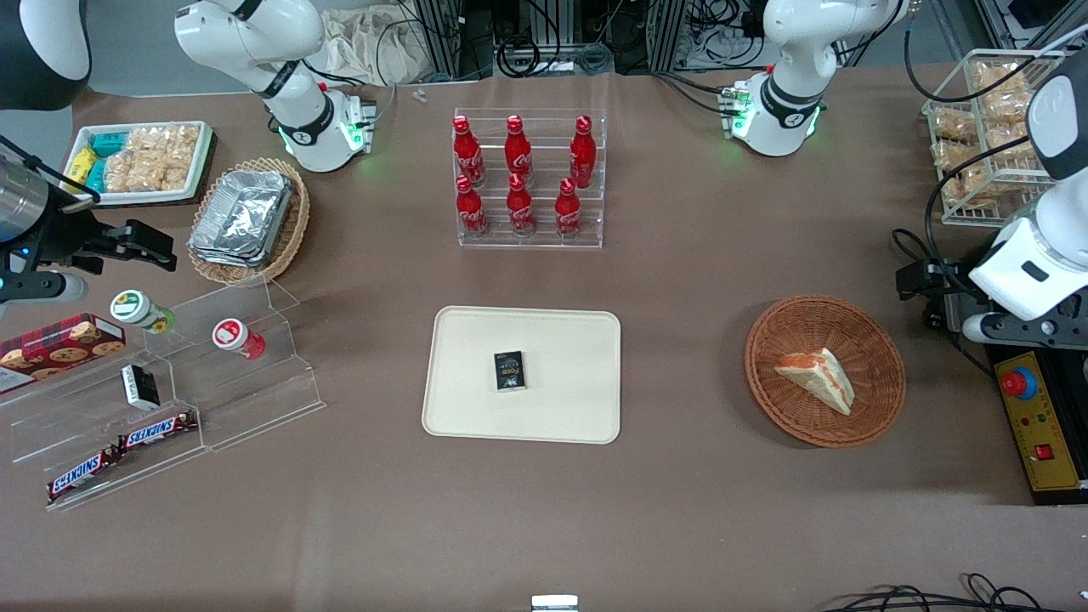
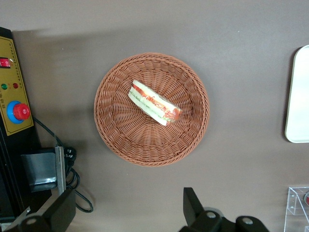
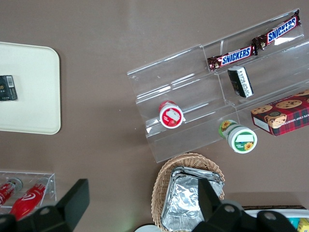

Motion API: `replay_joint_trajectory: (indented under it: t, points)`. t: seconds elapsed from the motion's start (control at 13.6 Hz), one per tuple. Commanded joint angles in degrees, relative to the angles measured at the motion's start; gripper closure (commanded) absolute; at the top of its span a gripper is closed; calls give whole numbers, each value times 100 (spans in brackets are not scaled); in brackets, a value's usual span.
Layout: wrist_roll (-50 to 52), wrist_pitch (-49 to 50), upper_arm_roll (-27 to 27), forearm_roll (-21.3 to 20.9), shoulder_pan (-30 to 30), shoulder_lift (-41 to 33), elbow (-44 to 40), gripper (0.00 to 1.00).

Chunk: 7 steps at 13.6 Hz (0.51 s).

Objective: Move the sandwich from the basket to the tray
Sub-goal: 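Move the left gripper over the sandwich in the wicker basket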

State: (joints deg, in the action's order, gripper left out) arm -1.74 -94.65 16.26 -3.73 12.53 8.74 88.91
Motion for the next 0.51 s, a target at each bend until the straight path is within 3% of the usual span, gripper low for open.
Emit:
replay_joint_trajectory:
  t: [0.0,0.22,0.44]
  points:
    - [42,175,27,56,39,163,-199,0]
    - [147,166,35,-5,4,277,-234,0]
    - [1916,44,35,91,21,321,125,0]
